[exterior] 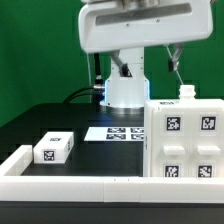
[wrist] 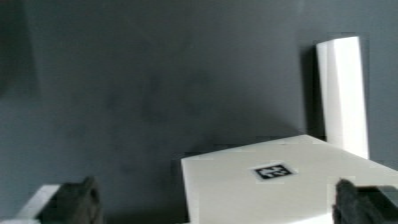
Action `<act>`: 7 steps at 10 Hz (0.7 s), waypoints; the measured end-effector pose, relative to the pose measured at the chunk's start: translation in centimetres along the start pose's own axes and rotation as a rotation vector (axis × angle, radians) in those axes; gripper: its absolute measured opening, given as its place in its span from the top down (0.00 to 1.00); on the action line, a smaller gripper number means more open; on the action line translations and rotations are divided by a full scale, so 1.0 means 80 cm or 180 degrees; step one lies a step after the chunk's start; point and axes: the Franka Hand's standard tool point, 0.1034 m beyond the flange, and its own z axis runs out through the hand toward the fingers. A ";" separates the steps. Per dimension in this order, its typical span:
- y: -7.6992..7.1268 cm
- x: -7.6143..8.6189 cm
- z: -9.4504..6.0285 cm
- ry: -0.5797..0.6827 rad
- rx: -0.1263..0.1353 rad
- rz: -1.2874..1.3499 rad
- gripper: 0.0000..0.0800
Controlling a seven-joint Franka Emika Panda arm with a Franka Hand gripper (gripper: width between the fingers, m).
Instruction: Assemble cabinet
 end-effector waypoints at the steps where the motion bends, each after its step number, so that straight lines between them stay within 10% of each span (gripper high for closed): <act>1: 0.029 -0.012 0.022 0.0017 -0.0026 -0.0027 0.19; 3: 0.098 -0.003 0.059 0.0281 -0.0172 -0.0224 0.19; 7: 0.100 0.003 0.060 0.0360 -0.0224 -0.0296 0.19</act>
Offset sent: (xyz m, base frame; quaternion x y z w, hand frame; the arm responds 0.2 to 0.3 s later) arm 0.0127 -0.0750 -0.0349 -0.1026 0.1100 -0.1206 0.9812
